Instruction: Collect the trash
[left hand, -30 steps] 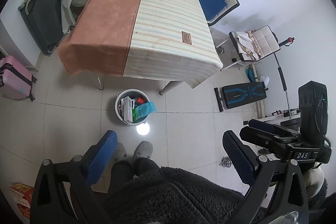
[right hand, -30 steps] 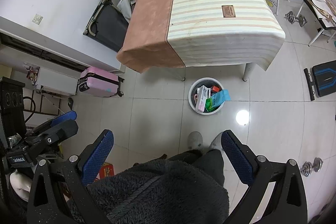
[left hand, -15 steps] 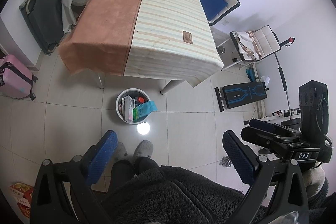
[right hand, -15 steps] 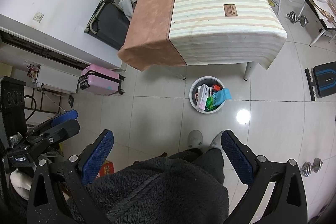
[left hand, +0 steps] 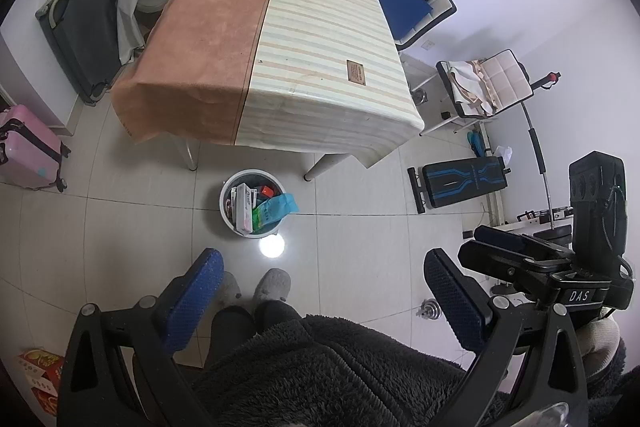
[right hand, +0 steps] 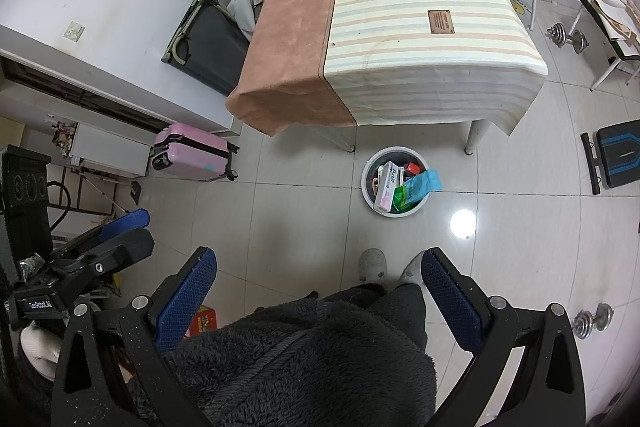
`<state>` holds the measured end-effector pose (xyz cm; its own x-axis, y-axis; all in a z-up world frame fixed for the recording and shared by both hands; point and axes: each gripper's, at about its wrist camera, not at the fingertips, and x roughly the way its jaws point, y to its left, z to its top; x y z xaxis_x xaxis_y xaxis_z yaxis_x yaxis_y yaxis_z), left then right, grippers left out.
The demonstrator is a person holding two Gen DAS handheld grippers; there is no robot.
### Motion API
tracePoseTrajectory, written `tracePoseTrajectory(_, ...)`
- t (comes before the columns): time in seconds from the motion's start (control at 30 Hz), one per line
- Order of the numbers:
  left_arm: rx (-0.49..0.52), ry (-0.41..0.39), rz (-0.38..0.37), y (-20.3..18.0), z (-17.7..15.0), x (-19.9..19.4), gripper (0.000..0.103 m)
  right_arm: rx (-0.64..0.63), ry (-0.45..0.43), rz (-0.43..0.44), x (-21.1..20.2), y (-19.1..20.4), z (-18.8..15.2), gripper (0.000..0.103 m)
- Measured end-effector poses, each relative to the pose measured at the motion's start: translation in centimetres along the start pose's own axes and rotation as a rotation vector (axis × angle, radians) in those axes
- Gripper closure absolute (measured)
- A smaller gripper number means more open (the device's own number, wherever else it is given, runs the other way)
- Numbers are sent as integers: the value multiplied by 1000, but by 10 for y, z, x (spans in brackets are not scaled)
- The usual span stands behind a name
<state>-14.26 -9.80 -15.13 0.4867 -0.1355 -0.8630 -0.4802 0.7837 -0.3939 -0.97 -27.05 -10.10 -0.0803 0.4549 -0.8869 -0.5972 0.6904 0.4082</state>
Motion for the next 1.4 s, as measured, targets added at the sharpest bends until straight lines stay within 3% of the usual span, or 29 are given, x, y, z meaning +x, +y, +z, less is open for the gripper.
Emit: tracePoseTrajectory(1.4, 0, -2, 0, -1, 0, -2, 0, -9, 10, 5, -2, 2, 2, 0)
